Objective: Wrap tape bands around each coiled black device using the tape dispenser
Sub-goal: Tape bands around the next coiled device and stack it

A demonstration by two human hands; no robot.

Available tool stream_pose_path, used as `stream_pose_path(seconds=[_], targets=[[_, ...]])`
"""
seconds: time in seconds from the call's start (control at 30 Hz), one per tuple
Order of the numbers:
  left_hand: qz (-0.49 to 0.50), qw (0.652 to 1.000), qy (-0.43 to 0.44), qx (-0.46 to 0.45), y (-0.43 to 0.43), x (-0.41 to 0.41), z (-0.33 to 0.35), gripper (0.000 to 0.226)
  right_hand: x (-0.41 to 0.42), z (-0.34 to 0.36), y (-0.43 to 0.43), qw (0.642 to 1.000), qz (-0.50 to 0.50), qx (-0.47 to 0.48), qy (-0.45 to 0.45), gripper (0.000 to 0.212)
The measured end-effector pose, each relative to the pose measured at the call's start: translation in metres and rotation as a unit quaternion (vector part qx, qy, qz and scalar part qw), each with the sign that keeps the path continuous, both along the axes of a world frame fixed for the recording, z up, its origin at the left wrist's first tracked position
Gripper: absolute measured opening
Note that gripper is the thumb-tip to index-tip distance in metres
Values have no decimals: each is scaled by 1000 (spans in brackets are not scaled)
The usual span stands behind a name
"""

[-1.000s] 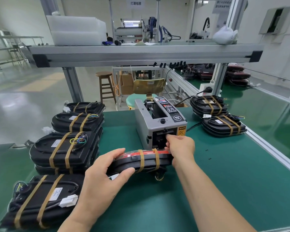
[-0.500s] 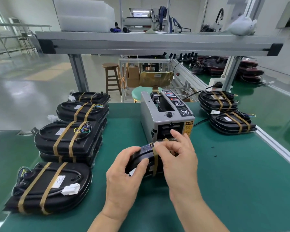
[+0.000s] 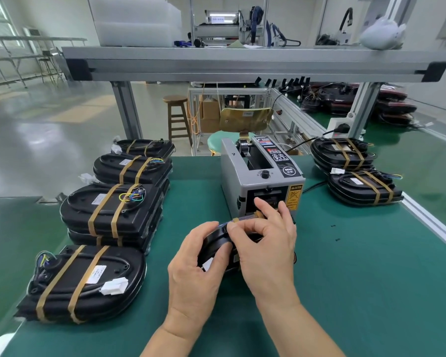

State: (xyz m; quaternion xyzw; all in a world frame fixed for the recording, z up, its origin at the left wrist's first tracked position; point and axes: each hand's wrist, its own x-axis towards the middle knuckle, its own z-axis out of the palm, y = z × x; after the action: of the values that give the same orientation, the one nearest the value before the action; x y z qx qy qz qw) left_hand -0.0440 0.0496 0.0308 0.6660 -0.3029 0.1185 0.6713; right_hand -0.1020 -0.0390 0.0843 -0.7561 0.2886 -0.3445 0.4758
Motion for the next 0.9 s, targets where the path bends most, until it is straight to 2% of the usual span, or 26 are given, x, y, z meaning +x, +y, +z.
stream_pose_path(seconds=[0.27, 0.47, 0.73, 0.8, 0.9], targets=[[-11, 1000, 3, -18, -1, 0, -3, 34, 1, 0, 0, 999, -8, -27, 15, 18], [-5, 999, -47, 3, 2, 1, -2, 28, 1, -1, 1, 999, -14, -44, 19, 19], [1, 999, -48, 2, 2, 3, -5, 25, 1, -2, 2, 998, -19, -62, 22, 14], [0, 999, -43, 3, 2, 4, -6, 24, 1, -3, 2, 998, -34, -60, 3, 8], [1, 999, -40, 7, 2, 4, -6, 25, 3, -5, 2, 996, -61, -57, -43, 20]])
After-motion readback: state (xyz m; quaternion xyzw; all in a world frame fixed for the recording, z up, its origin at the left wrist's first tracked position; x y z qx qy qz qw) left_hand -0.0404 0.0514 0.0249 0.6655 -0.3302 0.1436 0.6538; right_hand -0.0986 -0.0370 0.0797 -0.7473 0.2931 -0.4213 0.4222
